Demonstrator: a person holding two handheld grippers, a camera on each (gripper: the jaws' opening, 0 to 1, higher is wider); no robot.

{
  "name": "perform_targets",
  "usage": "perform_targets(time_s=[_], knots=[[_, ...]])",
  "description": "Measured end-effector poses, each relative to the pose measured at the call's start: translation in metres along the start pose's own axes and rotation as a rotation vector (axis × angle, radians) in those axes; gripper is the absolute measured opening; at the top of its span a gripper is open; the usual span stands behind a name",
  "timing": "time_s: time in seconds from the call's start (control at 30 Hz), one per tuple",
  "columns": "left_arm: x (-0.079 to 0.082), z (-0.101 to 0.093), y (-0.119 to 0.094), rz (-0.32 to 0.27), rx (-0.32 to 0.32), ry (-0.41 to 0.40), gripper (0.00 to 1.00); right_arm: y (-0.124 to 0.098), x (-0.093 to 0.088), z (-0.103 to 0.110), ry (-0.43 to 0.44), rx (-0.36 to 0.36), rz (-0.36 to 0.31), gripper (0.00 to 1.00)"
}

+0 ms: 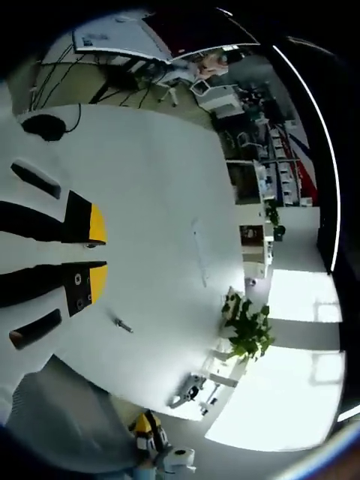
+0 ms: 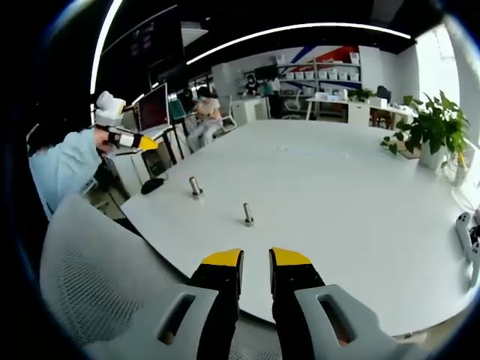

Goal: Place the washer onto the threaded stud by aligning its center hole with the stud, sliding it down to the base, and recovering from edge contact or off-axis alignment until the washer reaches the visible bottom stop.

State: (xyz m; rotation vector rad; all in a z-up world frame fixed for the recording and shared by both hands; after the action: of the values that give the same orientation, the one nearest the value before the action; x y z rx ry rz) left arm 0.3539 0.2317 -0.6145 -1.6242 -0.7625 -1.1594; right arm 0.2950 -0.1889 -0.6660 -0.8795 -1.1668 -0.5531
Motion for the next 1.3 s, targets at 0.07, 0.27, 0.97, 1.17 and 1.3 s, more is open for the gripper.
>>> perform_targets(time_s=[0.07,0.27,0.97,1.17,1.3], knots=[[-0.003,-0.005,-0.007,-0.009,0.016,-0.006,0.09,0.000,0.000,0.000,0.001,0.000,-0.006,0.17],[-0.006,-0.019,-0.026,-0.138,0.020,-0.076,0.14,-0.002,-0.001,-0.001,-0.004,0.003,-0.006,0.17],[-0.034,-0.061,-0.071,-0.457,0.053,-0.055,0.74,-0.005,-0.006,-0.004,-0.006,0.023,0.013,0.17],[-0.033,-0.059,-0.077,-0.450,0.076,-0.051,0.77,-0.005,-0.007,-0.005,-0.003,0.016,0.015,0.17],[-0.040,-0.063,-0.076,-0.446,0.082,-0.069,0.78,-0.005,-0.007,-0.004,-0.005,0.017,0.020,0.17]])
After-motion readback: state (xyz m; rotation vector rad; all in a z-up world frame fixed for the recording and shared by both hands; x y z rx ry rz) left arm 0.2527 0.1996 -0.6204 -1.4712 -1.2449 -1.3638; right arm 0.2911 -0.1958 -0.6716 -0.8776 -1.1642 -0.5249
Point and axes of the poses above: the point that each gripper's makers call its tool centre point, and the gripper's own axes: y roughly forward along the fingers, z roughly to its left, x roughly out of its top, the point moved 10 cm from there along -y, roughly backward along the fingers, and after that the axes turned 14 degrees about -z, right-handed, at the moved point
